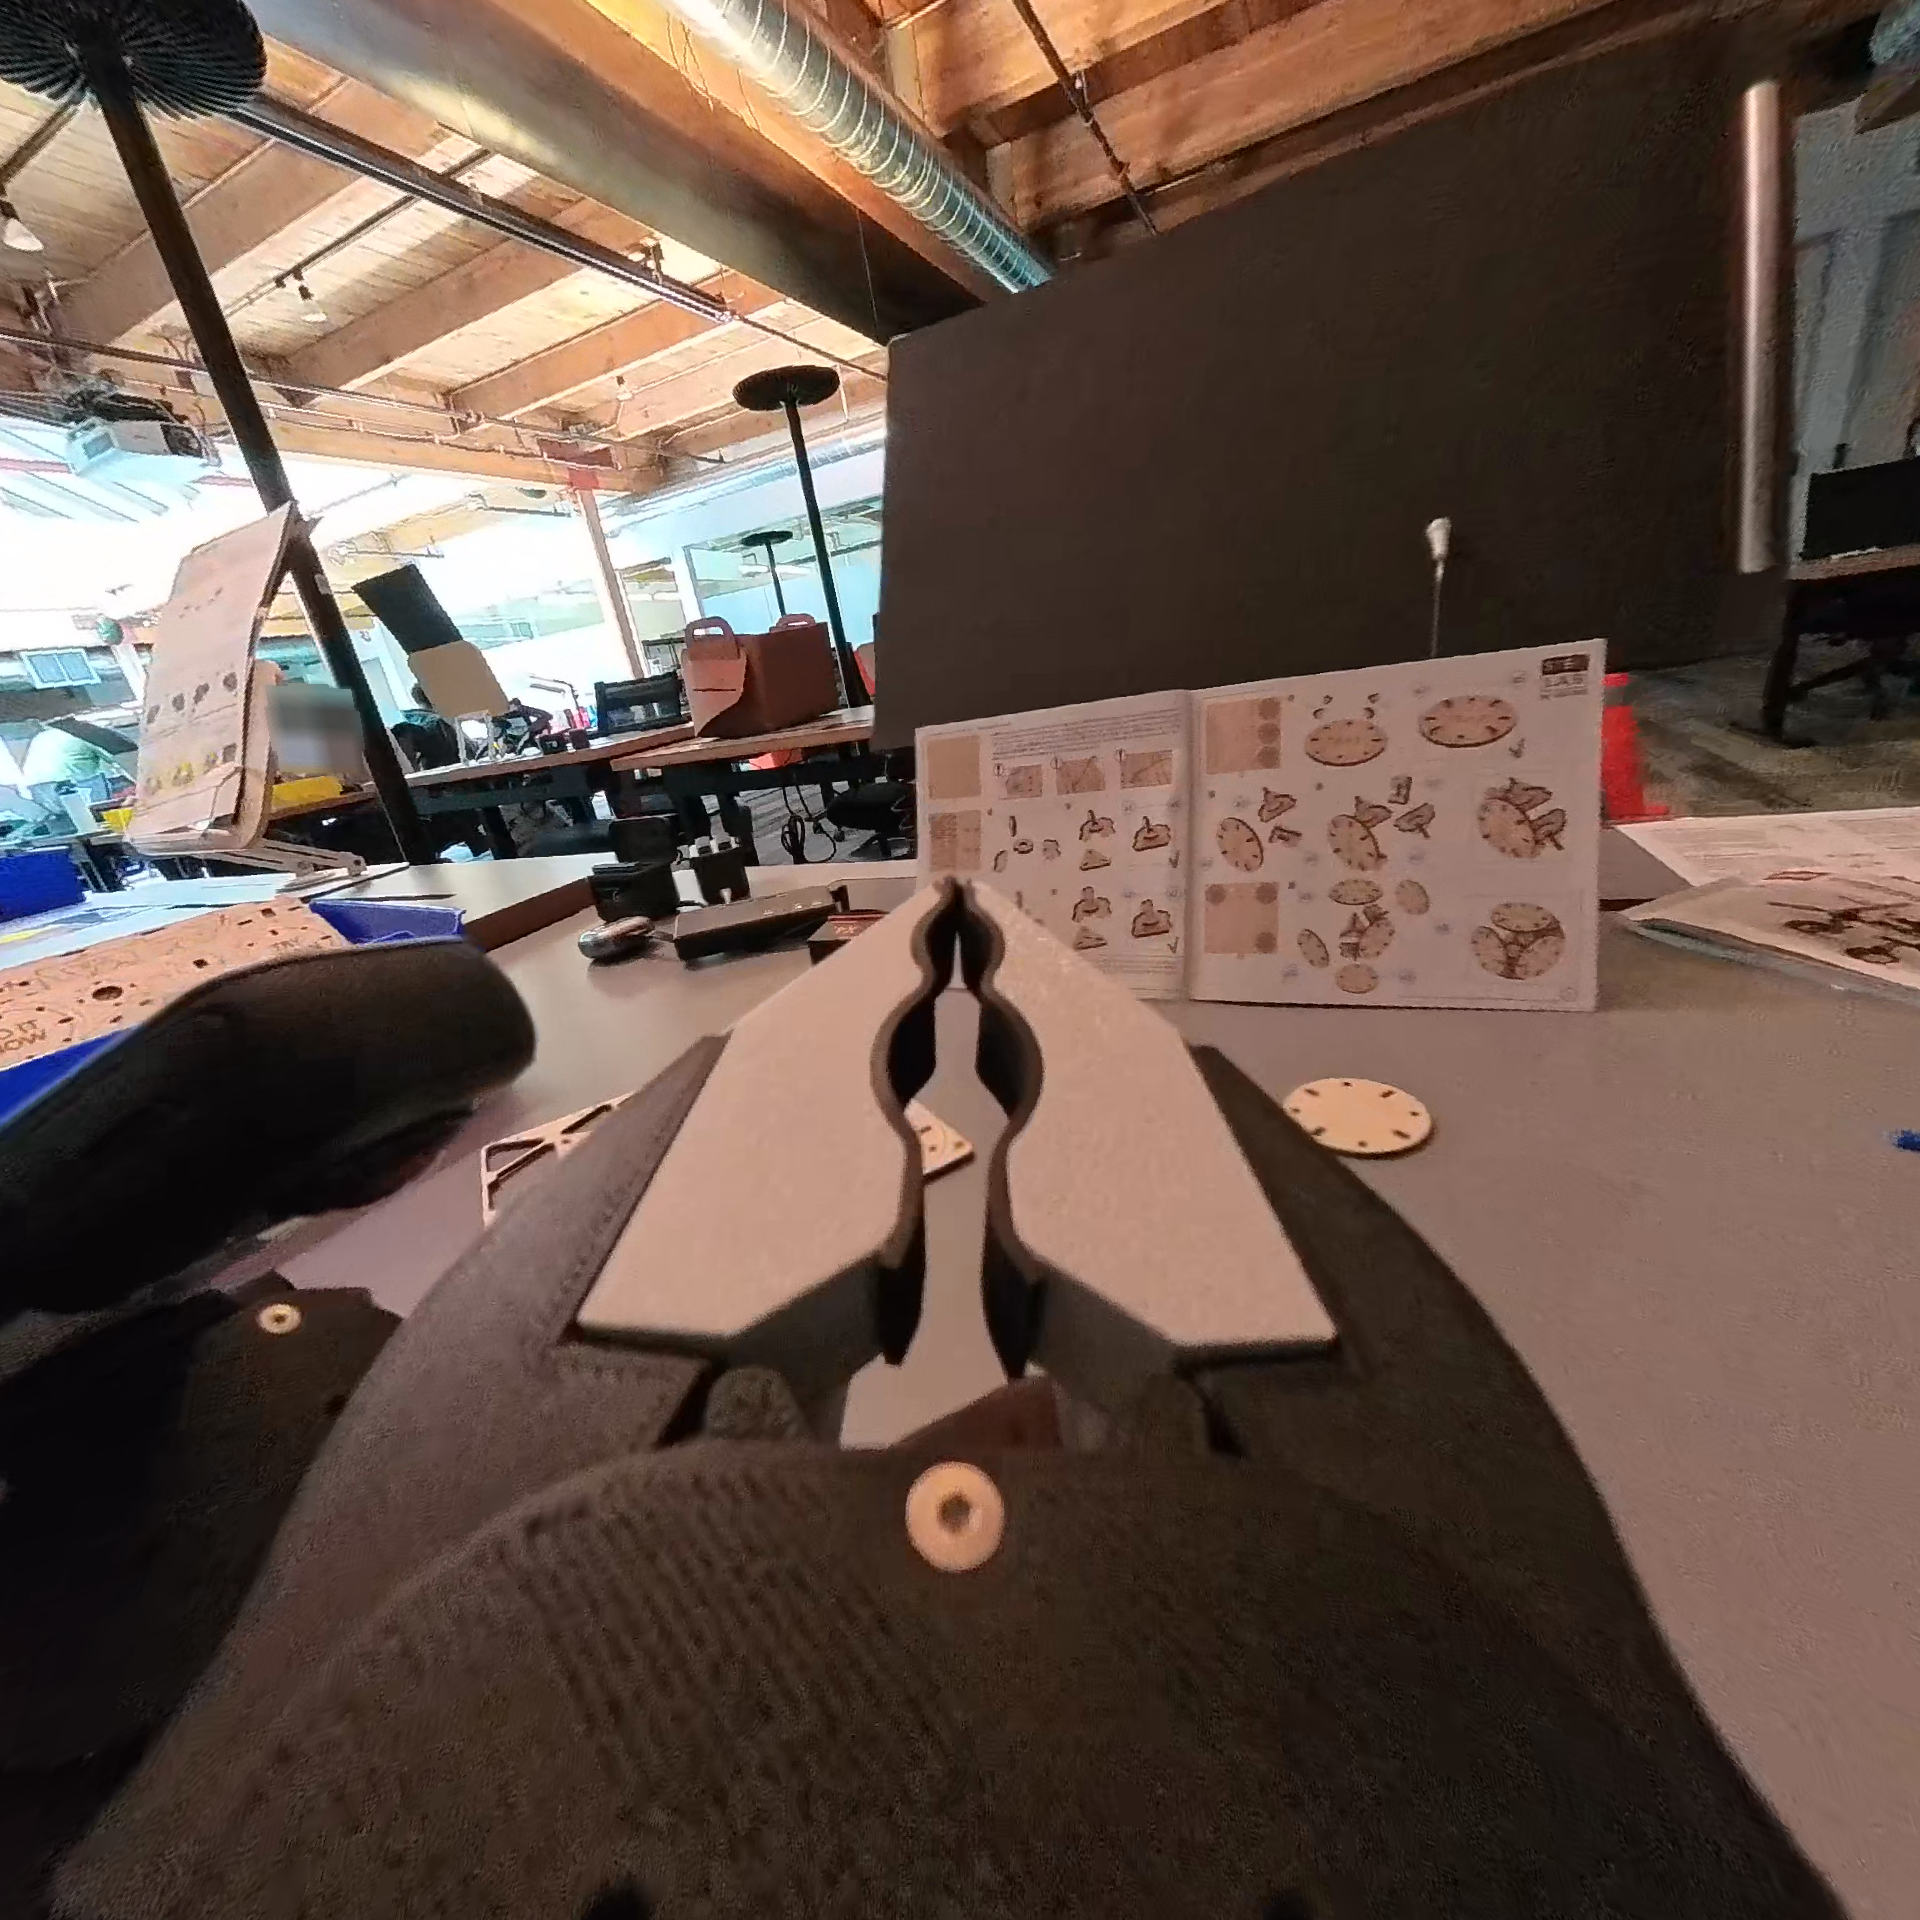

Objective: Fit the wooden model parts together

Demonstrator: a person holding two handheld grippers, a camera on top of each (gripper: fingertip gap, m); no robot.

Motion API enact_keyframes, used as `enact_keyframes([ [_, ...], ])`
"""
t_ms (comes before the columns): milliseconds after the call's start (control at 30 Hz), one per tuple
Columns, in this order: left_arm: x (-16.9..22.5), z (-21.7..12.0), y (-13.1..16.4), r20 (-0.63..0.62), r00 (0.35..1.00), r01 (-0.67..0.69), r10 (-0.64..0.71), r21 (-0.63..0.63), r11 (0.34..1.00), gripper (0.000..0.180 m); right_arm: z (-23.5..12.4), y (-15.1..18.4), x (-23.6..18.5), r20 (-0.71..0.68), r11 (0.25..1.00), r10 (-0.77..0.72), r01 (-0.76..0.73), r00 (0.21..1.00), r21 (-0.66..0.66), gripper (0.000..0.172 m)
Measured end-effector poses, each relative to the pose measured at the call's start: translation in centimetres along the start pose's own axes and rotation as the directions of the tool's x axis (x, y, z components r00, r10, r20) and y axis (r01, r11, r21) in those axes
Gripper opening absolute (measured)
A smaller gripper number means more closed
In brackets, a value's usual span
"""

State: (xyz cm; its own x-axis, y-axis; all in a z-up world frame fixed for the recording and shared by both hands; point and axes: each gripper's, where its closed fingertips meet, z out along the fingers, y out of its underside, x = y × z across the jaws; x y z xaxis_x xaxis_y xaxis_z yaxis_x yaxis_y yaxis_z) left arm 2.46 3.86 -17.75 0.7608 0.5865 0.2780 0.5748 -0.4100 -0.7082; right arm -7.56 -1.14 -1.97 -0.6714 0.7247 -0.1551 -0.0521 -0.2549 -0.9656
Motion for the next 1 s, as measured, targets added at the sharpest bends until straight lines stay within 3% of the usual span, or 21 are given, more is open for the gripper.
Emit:
enact_keyframes([
  [267, 0.0, 0.0, 0.1, -0.045, 0.997, 0.066, -0.066, 0.000, 0.998, 0.000, 0.1, -1.6, -0.8, 0.026, 0.999, 0.005, -0.006, 1.000, 0.048, 0.000],
  [433, 0.0, 0.0, 0.1, -0.041, 0.996, 0.074, -0.074, 0.001, 0.997, 0.001, 0.8, 1.3, -0.6, -0.011, 0.997, -0.052, 0.051, 0.999, -0.064, 0.000],
  [567, 0.0, 0.0, 0.2, -0.037, 0.997, 0.075, -0.074, 0.000, 0.997, 0.001, 0.2, -2.5, -0.2, -0.021, 0.998, -0.029, 0.030, 0.999, 0.056, 0.000],
  [700, 0.0, 0.0, 0.2, -0.035, 0.996, 0.080, -0.080, 0.000, 0.997, 0.002, 1.1, 1.4, -0.5, -0.021, 0.997, -0.049, 0.048, 0.999, -0.067, 0.000],
  [833, 0.0, 0.0, 0.2, -0.036, 0.996, 0.086, -0.086, 0.002, 0.996, 0.002, 0.2, -3.2, -0.3, -0.041, 0.997, -0.046, 0.049, 0.998, 0.061, 0.000],
  [867, 0.0, 0.0, 0.2, -0.035, 0.996, 0.085, -0.085, 0.002, 0.996, 0.002, 0.1, -2.9, -0.4, -0.044, 0.997, -0.054, 0.056, 0.998, 0.053, 0.000],
  [933, 0.0, 0.0, 0.2, -0.034, 0.996, 0.083, -0.083, 0.002, 0.997, 0.002, 1.0, 1.3, -0.3, -0.030, 0.995, -0.062, 0.060, 0.998, -0.080, 0.000],
  [1000, -0.1, 0.0, 0.2, -0.034, 0.996, 0.086, -0.086, 0.000, 0.996, 0.003, 1.0, 0.7, -0.2, -0.034, 0.997, -0.051, 0.049, 0.998, -0.062, 0.000],
])
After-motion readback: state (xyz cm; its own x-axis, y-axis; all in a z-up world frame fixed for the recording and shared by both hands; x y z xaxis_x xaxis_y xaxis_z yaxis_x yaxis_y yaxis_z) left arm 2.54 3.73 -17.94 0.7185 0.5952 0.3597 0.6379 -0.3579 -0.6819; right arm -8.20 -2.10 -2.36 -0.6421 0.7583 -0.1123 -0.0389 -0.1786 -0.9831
